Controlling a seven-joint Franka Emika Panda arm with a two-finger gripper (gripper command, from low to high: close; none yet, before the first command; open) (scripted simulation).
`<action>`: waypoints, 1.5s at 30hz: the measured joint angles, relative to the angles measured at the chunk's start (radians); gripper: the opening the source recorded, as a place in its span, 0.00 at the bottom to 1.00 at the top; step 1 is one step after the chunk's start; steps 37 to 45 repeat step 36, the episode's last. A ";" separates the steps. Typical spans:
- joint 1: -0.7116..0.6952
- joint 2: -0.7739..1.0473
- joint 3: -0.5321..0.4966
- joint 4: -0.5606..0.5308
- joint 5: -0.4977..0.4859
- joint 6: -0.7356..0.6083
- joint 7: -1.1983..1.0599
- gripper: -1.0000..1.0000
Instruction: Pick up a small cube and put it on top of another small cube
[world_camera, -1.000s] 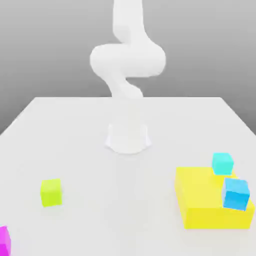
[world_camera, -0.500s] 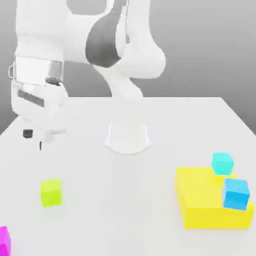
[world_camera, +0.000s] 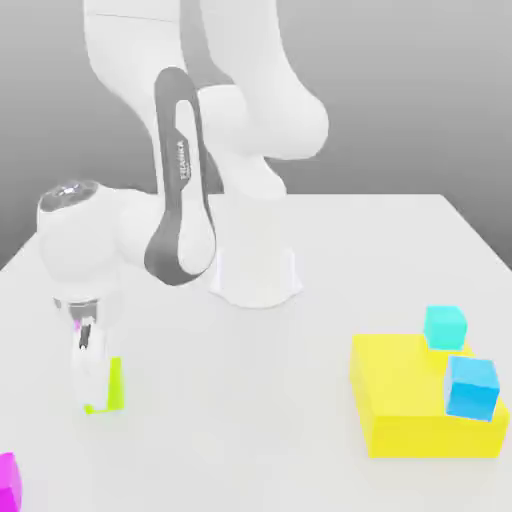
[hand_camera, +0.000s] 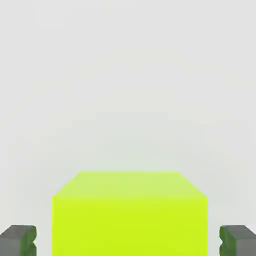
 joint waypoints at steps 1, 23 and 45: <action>0.000 0.000 0.000 0.000 -0.001 0.001 0.001 0.00; 0.017 -0.050 0.001 0.382 -0.067 -0.432 -0.041 0.00; 0.026 0.172 0.016 0.612 -0.075 -0.439 -0.084 1.00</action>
